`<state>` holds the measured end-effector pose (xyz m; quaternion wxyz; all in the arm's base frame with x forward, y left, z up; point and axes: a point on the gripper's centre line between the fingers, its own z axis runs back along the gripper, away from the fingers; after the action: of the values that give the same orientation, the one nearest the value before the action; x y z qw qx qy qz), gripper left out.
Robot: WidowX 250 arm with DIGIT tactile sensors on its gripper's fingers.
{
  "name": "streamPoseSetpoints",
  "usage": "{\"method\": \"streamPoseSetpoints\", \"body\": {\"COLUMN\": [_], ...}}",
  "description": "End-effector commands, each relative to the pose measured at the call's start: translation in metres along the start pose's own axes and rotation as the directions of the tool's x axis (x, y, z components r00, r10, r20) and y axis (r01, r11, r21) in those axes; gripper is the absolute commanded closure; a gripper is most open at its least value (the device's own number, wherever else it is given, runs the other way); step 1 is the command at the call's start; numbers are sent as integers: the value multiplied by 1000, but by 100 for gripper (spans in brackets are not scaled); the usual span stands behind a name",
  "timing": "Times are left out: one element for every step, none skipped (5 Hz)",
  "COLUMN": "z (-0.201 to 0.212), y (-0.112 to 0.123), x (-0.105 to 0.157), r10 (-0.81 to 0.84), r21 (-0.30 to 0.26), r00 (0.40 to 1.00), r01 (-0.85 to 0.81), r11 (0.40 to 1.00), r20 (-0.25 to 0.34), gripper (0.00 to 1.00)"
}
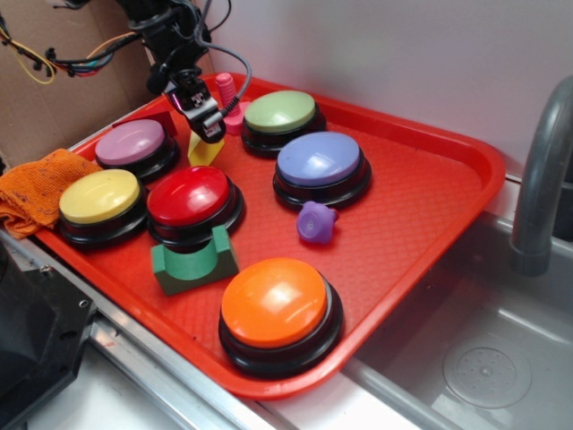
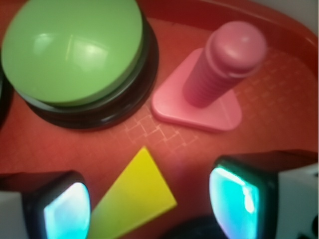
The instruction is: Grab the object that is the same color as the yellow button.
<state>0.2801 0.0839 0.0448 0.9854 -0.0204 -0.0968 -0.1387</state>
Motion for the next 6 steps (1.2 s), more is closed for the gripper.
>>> {"method": "streamPoseSetpoints", "body": {"z": [-4, -7, -11, -14, -16, -7], "y": [-10, -13, -11, -9, -7, -9], "x": [9, 8, 6, 5, 2, 2], "r10": [-42, -41, -39, -38, -37, -38], "r21": [-3, 5, 7, 5, 3, 25], "r00": [999, 999, 999, 999, 999, 999], "r01": [42, 40, 39, 38, 37, 38], "r11": [999, 999, 999, 999, 999, 999], "r20": [32, 19, 9, 15, 10, 4], "gripper": [0, 0, 80, 100, 100, 100]}}
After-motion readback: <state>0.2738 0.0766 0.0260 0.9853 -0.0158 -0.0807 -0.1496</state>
